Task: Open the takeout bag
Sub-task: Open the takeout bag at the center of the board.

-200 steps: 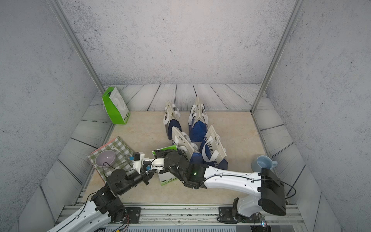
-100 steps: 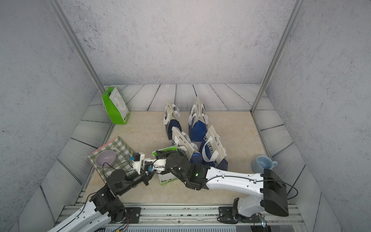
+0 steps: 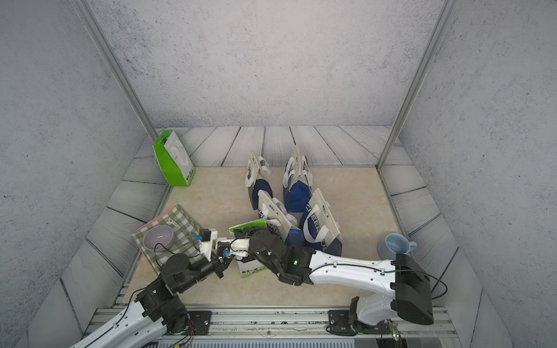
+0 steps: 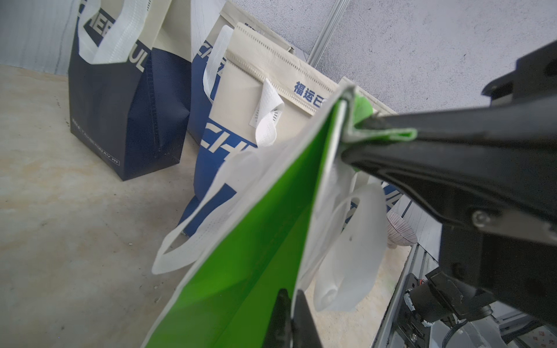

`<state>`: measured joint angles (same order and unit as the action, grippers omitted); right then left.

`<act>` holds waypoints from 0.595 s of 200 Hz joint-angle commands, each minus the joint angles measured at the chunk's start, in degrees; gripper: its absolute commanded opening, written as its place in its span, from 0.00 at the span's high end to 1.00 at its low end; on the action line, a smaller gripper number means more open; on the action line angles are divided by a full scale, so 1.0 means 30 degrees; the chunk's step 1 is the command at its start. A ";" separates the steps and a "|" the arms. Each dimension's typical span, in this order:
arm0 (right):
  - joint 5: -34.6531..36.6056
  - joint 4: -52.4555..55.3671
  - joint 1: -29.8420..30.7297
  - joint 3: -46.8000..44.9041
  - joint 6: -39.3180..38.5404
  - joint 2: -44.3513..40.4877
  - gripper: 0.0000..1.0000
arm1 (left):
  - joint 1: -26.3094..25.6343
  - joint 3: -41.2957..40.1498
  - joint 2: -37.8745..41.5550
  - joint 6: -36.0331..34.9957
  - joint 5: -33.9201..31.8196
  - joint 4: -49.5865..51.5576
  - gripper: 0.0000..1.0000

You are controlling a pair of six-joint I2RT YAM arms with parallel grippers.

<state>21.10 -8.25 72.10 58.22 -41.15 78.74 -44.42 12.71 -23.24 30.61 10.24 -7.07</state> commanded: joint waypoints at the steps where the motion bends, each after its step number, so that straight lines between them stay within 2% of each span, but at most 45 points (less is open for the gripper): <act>1: 0.0186 0.0659 -0.0096 0.0146 0.0252 -0.0526 1.00 | -0.0075 0.0483 0.0005 -0.0354 0.0054 -0.0163 1.00; 42: -0.0353 0.2290 -0.0576 0.1590 0.1186 -0.0622 1.00 | -0.0075 0.0477 0.0203 -0.0366 -0.0013 0.0171 1.00; 119: -0.4391 0.7756 -0.2315 0.5112 0.3073 -0.0628 1.00 | -0.0076 0.0599 0.0577 -0.0680 -0.0121 0.1126 1.00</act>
<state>10.90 9.89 66.83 69.82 -34.35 78.74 -44.42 13.30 -22.46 29.52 10.09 -5.89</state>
